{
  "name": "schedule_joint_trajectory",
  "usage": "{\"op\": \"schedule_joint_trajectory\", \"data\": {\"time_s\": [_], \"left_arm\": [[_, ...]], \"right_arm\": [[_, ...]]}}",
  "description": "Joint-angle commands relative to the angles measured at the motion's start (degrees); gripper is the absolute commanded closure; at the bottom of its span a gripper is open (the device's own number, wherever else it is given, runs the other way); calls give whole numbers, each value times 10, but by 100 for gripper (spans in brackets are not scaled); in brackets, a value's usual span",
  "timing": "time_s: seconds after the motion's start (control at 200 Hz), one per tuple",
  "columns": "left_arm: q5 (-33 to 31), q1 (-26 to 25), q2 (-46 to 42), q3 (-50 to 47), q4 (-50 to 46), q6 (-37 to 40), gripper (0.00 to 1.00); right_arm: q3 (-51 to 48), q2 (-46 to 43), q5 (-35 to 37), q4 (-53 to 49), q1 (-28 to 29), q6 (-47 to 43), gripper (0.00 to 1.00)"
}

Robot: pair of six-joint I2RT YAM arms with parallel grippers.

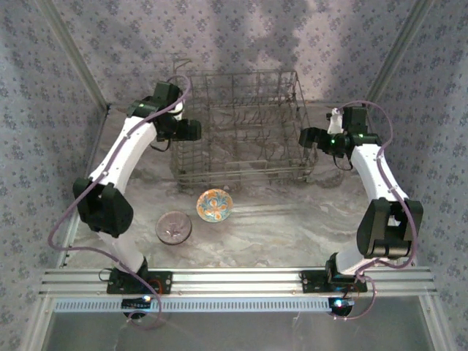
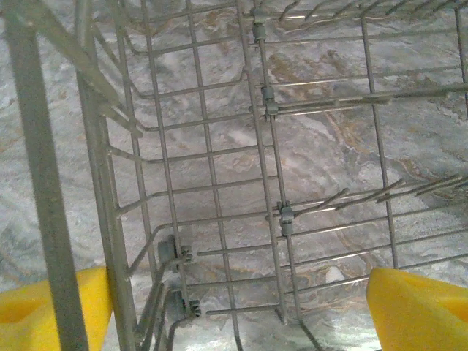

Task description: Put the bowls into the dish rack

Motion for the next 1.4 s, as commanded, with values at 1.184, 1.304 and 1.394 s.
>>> {"op": "schedule_joint_trajectory", "data": {"time_s": [1.184, 1.304, 1.394], "left_arm": [[2, -263, 148, 216, -18, -84, 10], [-5, -277, 147, 221, -27, -101, 10], [-13, -288, 134, 209, -26, -106, 9]], "right_arm": [[-106, -200, 56, -85, -170, 59, 1], [-122, -233, 44, -111, -181, 64, 1], [-147, -252, 24, -116, -183, 70, 1]]}}
